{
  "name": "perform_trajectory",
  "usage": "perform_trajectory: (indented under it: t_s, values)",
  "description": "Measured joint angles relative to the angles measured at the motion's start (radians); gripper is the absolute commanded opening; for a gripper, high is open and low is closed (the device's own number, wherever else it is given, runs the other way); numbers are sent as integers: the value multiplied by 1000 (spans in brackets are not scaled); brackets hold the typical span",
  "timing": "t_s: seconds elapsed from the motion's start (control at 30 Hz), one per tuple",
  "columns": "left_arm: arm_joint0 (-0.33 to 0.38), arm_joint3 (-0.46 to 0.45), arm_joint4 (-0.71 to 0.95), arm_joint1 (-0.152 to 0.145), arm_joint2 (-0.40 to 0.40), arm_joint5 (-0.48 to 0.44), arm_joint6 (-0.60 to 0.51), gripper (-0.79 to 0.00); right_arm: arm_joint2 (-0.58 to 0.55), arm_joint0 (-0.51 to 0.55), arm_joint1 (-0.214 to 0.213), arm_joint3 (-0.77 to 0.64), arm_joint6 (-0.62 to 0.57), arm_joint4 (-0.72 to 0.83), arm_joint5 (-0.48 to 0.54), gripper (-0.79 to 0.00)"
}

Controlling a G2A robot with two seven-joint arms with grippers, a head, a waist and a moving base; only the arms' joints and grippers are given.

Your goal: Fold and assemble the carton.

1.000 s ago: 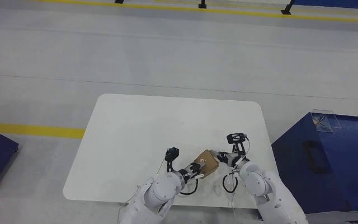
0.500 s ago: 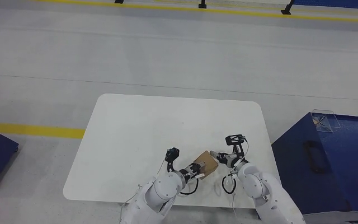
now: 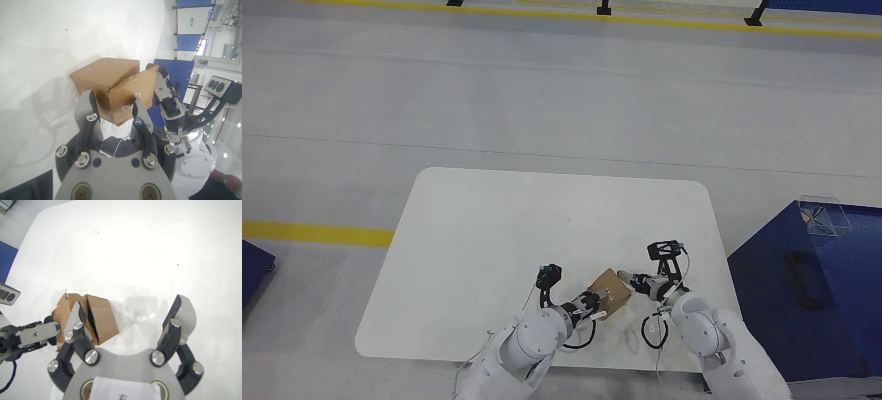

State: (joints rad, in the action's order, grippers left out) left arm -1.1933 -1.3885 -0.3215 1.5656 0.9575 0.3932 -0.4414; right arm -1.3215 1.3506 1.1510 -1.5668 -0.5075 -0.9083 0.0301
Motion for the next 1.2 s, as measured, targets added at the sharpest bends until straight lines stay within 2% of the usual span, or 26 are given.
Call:
perform_trajectory:
  t_s: [0.47, 0.8, 0.93, 1.03, 1.2]
  values:
    - [21, 26, -3, 1, -17, 20, -1, -465, 13, -11, 5, 19, -12, 4, -7, 0]
    - [35, 43, 1, 2, -24, 26, 8, -456, 2, -27, 8, 24, -5, 25, -14, 0]
    - [34, 41, 2, 1, -23, 26, 8, -453, -27, -10, 5, -4, -25, 95, 32, 0]
    - [34, 40, 2, 1, -24, 26, 9, -449, -29, 2, 1, -18, -57, 82, 54, 0]
    - [35, 40, 4, 0, -24, 29, 8, -449, 11, -17, 7, 14, -65, 15, -12, 0]
